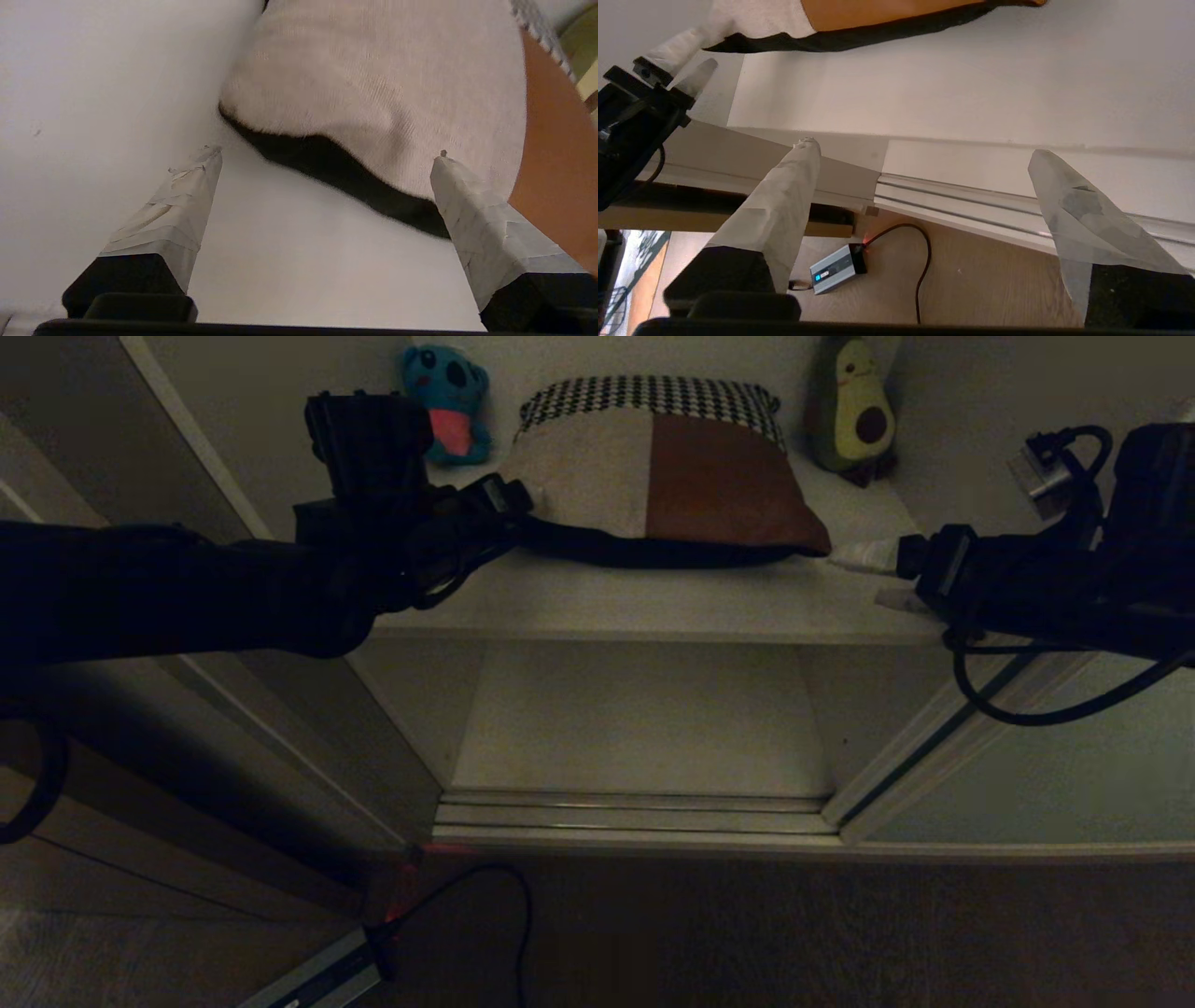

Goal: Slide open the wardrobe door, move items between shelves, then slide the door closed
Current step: Place the pillow on the lower shelf

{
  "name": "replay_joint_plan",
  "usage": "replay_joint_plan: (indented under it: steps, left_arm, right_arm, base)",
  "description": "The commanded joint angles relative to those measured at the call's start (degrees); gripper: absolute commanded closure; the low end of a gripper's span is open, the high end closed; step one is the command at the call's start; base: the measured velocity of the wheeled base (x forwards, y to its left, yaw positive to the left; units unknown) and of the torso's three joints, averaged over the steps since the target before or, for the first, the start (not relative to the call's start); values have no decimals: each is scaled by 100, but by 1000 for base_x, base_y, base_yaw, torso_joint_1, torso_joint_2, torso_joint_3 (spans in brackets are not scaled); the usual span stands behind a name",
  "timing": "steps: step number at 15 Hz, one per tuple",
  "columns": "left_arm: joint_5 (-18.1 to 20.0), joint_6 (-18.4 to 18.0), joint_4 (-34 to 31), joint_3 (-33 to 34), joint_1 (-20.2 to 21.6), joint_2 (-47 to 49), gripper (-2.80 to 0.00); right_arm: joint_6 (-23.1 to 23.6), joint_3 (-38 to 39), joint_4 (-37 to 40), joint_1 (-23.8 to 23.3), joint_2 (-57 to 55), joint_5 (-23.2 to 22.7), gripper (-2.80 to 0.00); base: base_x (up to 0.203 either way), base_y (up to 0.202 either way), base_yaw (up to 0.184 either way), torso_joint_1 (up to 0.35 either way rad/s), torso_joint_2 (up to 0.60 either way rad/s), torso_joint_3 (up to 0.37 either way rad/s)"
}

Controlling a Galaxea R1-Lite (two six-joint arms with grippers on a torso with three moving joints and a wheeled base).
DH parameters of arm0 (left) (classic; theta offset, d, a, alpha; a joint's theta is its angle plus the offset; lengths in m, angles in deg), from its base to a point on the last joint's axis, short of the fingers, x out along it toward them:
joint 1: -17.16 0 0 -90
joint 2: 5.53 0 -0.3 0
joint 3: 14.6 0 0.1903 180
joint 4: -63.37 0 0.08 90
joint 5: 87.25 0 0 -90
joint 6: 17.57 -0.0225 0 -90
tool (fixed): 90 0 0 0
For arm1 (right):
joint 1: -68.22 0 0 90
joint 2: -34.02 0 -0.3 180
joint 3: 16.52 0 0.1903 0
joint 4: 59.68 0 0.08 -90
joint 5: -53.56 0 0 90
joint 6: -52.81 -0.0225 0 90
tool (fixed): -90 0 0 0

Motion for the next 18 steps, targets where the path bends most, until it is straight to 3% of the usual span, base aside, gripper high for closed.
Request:
replay_joint_plan:
  steps: [1,5,10,18]
  left_arm:
    - [-1,-6,188,2,1,110,-280]
    - [-1,-84,355,117,-8,192,-280]
    - [8,-537,777,336,-8,126,-280]
    - [52,-614,738,257,-8,135,-280]
  right_arm:
    - [-18,-37,-80,-1,-151,-22,-280]
    - [-37,-76,-619,-121,-511,-22,-280]
    - [-542,-935,-718,-133,-1064,-369,-280]
    - [-630,-1747,-665,-133,-1778,-435,-280]
  base:
    - [0,0,0,0,0,0]
    - [0,0,0,0,0,0]
    - [0,0,0,0,0,0]
    - [0,0,0,0,0,0]
